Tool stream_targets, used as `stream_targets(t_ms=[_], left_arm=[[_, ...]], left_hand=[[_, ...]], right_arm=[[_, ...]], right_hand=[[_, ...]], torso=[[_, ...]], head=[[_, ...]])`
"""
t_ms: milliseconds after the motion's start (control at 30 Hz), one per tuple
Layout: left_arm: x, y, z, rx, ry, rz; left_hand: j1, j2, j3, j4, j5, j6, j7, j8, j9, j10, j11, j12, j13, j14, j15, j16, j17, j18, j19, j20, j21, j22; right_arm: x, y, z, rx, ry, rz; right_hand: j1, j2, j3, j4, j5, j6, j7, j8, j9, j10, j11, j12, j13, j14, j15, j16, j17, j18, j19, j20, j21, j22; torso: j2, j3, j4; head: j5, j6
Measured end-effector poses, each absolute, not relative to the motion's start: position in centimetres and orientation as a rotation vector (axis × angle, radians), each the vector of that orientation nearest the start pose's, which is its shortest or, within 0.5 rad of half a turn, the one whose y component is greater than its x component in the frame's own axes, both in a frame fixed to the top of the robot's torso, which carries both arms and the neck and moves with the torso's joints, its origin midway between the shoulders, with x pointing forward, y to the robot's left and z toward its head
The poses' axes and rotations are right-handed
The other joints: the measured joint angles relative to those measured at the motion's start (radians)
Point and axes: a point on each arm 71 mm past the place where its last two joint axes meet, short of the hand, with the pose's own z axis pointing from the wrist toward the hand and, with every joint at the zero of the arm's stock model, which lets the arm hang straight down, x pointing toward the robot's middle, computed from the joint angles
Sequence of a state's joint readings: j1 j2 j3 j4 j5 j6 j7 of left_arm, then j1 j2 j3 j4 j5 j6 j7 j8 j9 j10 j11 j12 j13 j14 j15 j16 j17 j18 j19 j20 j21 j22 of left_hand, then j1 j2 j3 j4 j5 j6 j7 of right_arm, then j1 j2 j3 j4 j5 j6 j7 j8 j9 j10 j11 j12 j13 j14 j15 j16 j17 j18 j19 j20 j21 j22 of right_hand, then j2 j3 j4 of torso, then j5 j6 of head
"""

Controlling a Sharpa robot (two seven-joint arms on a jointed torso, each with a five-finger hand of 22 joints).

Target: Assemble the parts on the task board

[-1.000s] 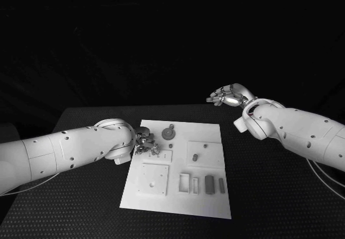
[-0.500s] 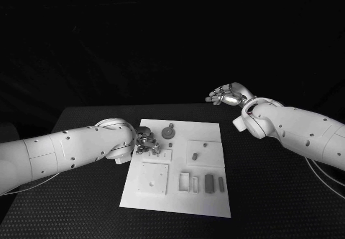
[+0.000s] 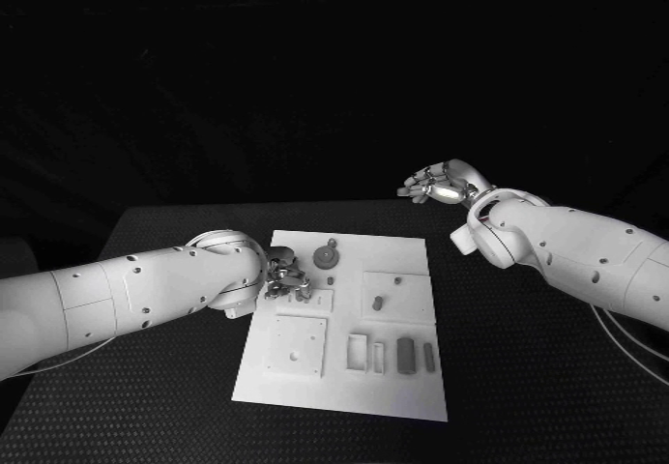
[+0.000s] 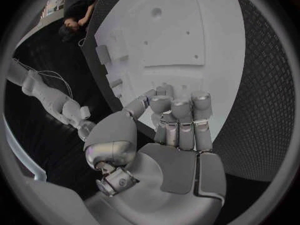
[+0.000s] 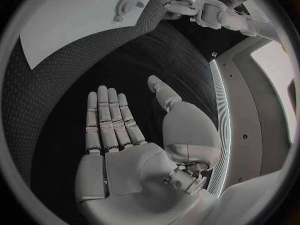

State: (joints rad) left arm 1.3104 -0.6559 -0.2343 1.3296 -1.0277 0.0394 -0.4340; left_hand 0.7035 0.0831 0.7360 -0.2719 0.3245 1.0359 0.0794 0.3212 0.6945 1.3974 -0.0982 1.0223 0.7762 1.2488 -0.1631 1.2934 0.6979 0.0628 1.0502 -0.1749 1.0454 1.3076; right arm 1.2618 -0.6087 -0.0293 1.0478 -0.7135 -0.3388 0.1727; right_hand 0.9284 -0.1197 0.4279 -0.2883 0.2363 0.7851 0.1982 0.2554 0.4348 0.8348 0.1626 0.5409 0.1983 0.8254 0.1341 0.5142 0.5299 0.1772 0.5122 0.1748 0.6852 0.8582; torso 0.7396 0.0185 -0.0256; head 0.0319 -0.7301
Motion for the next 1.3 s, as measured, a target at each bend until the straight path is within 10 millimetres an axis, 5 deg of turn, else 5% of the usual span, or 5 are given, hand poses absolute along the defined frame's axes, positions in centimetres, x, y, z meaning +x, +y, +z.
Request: stream_targets(t_ms=[600,1300], left_arm=[[50.64,18.37,-24.60,-0.102,2.302,-0.363],[50.89,17.98,-24.67,-0.077,2.308,-0.348]], left_hand=[[-0.033,-0.002,0.013,-0.012,0.066,0.003,-0.003,0.002,0.020,0.007,-0.007,0.000,-0.003,0.004,-0.004,0.012,-0.011,-0.001,0.000,0.000,0.004,0.000],[-0.038,-0.002,0.015,-0.010,0.065,0.010,-0.008,0.019,0.034,0.011,-0.011,0.000,-0.007,0.004,-0.004,0.020,-0.018,-0.003,-0.005,0.002,0.008,0.000]], right_arm=[[57.78,-22.58,-16.91,0.509,1.538,0.954],[57.77,-22.47,-16.93,0.508,1.541,0.958]], right_hand=[[0.004,0.004,0.000,0.000,0.012,0.000,0.000,0.000,-0.003,0.004,-0.004,0.000,-0.012,0.000,0.000,0.000,-0.007,0.000,0.000,0.000,0.000,0.000],[0.004,0.004,0.000,0.000,0.023,0.000,0.000,0.000,-0.006,0.007,0.000,0.000,-0.020,0.004,0.003,0.000,-0.013,0.000,0.000,0.000,-0.004,0.001]], torso=[[0.000,0.0001,0.0004],[0.000,0.0004,0.0000]], head=[[-0.001,-0.004],[-0.004,-0.007]])
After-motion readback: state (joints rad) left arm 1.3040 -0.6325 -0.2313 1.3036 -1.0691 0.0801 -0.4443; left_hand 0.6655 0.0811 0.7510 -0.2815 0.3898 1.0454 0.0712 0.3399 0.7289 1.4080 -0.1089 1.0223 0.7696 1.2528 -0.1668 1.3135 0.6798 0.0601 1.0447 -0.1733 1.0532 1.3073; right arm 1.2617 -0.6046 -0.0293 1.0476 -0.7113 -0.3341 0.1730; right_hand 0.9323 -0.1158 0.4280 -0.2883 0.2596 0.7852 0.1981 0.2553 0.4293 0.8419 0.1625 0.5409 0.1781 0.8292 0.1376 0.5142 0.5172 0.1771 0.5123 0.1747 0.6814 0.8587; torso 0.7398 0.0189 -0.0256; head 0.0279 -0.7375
